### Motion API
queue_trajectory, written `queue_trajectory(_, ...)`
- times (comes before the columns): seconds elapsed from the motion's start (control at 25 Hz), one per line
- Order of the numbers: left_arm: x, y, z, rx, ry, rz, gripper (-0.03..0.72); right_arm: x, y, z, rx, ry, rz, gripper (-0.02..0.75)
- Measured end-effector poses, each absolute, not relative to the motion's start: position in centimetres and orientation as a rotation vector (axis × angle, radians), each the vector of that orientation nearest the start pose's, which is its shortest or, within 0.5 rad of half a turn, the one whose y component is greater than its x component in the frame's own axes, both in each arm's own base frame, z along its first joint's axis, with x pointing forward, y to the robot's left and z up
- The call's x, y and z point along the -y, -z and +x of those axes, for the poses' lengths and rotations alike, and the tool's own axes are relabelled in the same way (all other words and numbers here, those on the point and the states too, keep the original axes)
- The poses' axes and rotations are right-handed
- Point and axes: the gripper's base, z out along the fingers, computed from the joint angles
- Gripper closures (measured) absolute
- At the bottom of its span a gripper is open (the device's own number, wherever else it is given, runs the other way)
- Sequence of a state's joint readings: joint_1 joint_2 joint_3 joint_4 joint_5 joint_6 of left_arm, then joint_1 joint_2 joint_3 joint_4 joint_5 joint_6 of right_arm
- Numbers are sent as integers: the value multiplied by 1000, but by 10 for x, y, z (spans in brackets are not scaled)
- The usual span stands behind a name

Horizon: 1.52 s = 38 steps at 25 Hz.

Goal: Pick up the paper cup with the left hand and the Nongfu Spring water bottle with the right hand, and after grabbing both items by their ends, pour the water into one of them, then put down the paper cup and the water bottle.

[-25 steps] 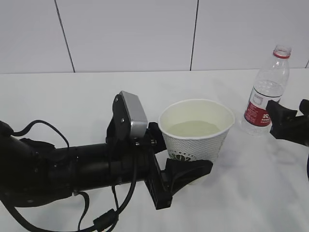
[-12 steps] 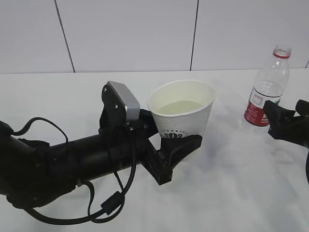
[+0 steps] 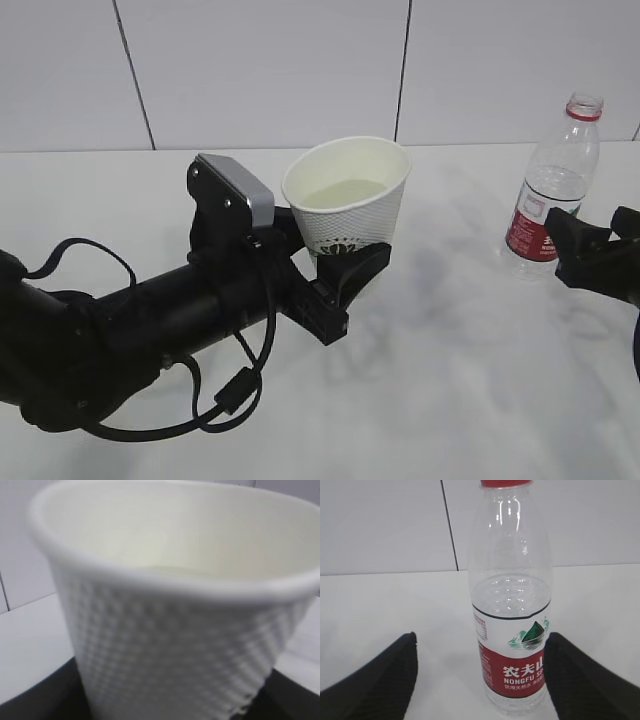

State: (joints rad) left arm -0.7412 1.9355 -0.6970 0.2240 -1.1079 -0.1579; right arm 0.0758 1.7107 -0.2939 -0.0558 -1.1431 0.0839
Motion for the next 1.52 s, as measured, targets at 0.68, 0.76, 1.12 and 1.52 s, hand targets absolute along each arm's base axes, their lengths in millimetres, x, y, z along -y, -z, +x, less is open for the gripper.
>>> queue_trajectory(0.68, 202, -148, 284, -1563, 628, 556, 172, -24, -142, 247, -1759, -147, -49, 150)
queue_trajectory(0.76, 196, -148, 288, -1567, 612, 538, 172, -24, -142, 247, -1759, -147, -49, 150)
queue_trajectory(1.12, 172, -148, 303, -1582, 549, 465, 172, -24, -142, 247, -1759, -147, -49, 150)
queue_trajectory(1.52, 129, -149, 324, -1605, 436, 316, 172, -24, -142, 247, -1759, -147, -49, 150)
